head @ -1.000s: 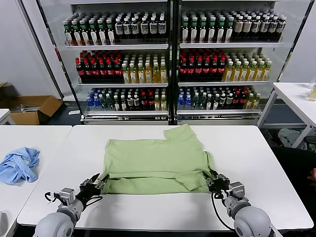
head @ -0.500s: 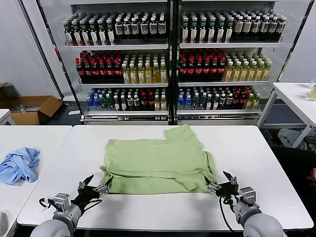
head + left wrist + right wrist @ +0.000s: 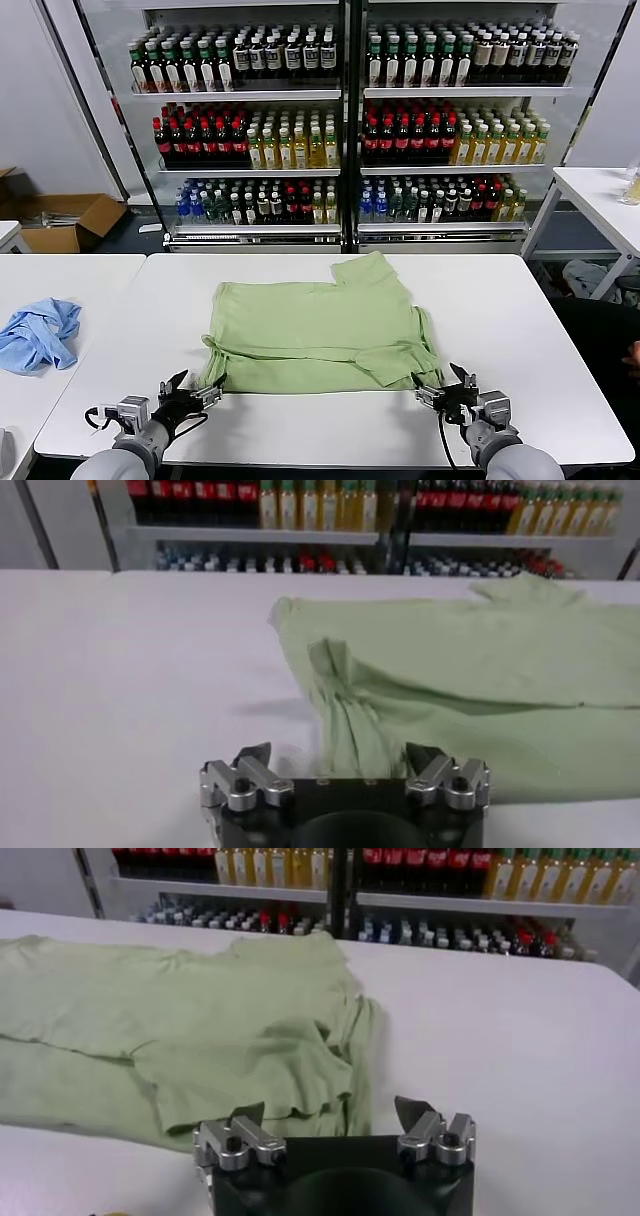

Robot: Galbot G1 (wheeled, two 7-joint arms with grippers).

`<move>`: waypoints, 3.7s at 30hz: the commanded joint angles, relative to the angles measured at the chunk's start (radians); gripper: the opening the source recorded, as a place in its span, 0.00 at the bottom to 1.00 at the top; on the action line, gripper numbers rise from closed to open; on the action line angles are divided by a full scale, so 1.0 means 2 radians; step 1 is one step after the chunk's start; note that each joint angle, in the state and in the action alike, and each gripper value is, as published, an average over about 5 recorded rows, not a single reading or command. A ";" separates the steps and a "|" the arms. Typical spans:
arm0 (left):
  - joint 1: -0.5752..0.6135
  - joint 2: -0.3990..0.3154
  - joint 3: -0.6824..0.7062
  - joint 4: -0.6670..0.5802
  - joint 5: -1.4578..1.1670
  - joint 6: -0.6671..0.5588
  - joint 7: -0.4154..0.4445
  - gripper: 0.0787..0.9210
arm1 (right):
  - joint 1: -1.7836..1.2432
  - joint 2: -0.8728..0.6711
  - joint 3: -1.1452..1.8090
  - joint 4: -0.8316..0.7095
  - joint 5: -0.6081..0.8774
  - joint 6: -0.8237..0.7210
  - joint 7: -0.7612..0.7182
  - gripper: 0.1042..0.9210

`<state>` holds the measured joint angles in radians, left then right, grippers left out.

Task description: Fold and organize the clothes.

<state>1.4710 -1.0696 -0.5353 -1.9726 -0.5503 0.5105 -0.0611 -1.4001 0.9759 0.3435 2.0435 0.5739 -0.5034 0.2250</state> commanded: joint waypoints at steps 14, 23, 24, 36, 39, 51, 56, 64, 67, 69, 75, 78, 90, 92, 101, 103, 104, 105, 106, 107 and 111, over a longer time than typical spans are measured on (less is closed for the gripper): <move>0.003 -0.008 0.005 -0.003 0.020 0.017 -0.001 0.36 | 0.002 0.009 -0.006 -0.005 0.002 -0.001 0.001 0.31; 0.049 0.005 -0.014 -0.061 0.019 0.013 0.002 0.06 | -0.063 -0.014 0.045 0.076 0.022 -0.010 0.000 0.02; 0.059 0.009 -0.018 -0.072 0.019 0.011 0.002 0.03 | -0.076 -0.017 0.055 0.090 0.024 -0.012 0.000 0.02; 0.180 0.041 -0.070 -0.147 0.019 0.013 -0.006 0.01 | -0.185 -0.029 0.119 0.152 0.033 -0.018 -0.005 0.02; 0.199 0.037 -0.078 -0.147 0.020 0.013 -0.005 0.01 | -0.192 -0.027 0.116 0.148 0.020 -0.012 -0.013 0.02; 0.221 0.024 -0.076 -0.164 0.080 0.030 0.007 0.01 | -0.200 -0.022 0.087 0.142 -0.020 0.003 -0.018 0.04; 0.203 0.023 -0.081 -0.183 0.079 0.033 0.008 0.08 | -0.197 -0.027 0.102 0.153 -0.027 0.003 -0.016 0.19; 0.128 0.037 -0.102 -0.186 0.021 0.008 0.003 0.35 | -0.124 -0.047 0.124 0.164 -0.001 -0.004 -0.008 0.46; 0.079 0.050 -0.092 -0.153 -0.006 -0.011 0.007 0.46 | -0.022 -0.041 0.074 0.118 0.014 -0.019 0.007 0.57; 0.049 0.058 -0.081 -0.121 -0.019 -0.015 0.012 0.53 | 0.057 -0.031 0.028 0.075 0.023 -0.030 0.020 0.64; -0.027 0.078 -0.051 -0.026 -0.046 -0.021 0.026 0.73 | 0.226 0.001 -0.081 -0.033 0.023 -0.037 0.031 0.84; -0.061 0.089 -0.037 0.010 -0.058 -0.022 0.031 0.83 | 0.282 0.018 -0.117 -0.081 0.021 -0.038 0.032 0.87; -0.200 0.105 0.058 0.126 -0.066 -0.020 0.041 0.88 | 0.435 0.094 -0.201 -0.287 0.018 -0.037 0.031 0.88; -0.224 0.102 0.076 0.151 -0.066 -0.021 0.044 0.88 | 0.449 0.105 -0.201 -0.320 0.016 -0.037 0.030 0.88; -0.305 0.087 0.129 0.252 -0.055 -0.024 0.066 0.88 | 0.476 0.140 -0.198 -0.434 -0.012 -0.013 0.018 0.88; -0.314 0.082 0.133 0.266 -0.051 -0.025 0.073 0.88 | 0.478 0.148 -0.197 -0.454 -0.018 -0.004 0.016 0.88; -0.318 0.080 0.134 0.273 -0.049 -0.026 0.077 0.88 | 0.479 0.151 -0.197 -0.461 -0.021 -0.001 0.015 0.88; -0.321 0.078 0.135 0.279 -0.046 -0.027 0.080 0.88 | 0.479 0.154 -0.197 -0.468 -0.023 0.003 0.015 0.88; -0.322 0.076 0.136 0.284 -0.045 -0.028 0.083 0.88 | 0.479 0.157 -0.198 -0.473 -0.024 0.005 0.014 0.88; -0.324 0.075 0.137 0.288 -0.042 -0.028 0.085 0.88 | 0.478 0.159 -0.198 -0.476 -0.025 0.006 0.013 0.88; -0.324 0.073 0.137 0.302 -0.031 -0.029 0.096 0.88 | 0.475 0.165 -0.198 -0.485 -0.027 0.011 0.011 0.88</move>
<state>0.9316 -0.9160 -0.3201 -1.5289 -0.6393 0.4552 0.0855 -0.5119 1.2571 -0.0293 1.2299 0.5404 -0.5079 0.2494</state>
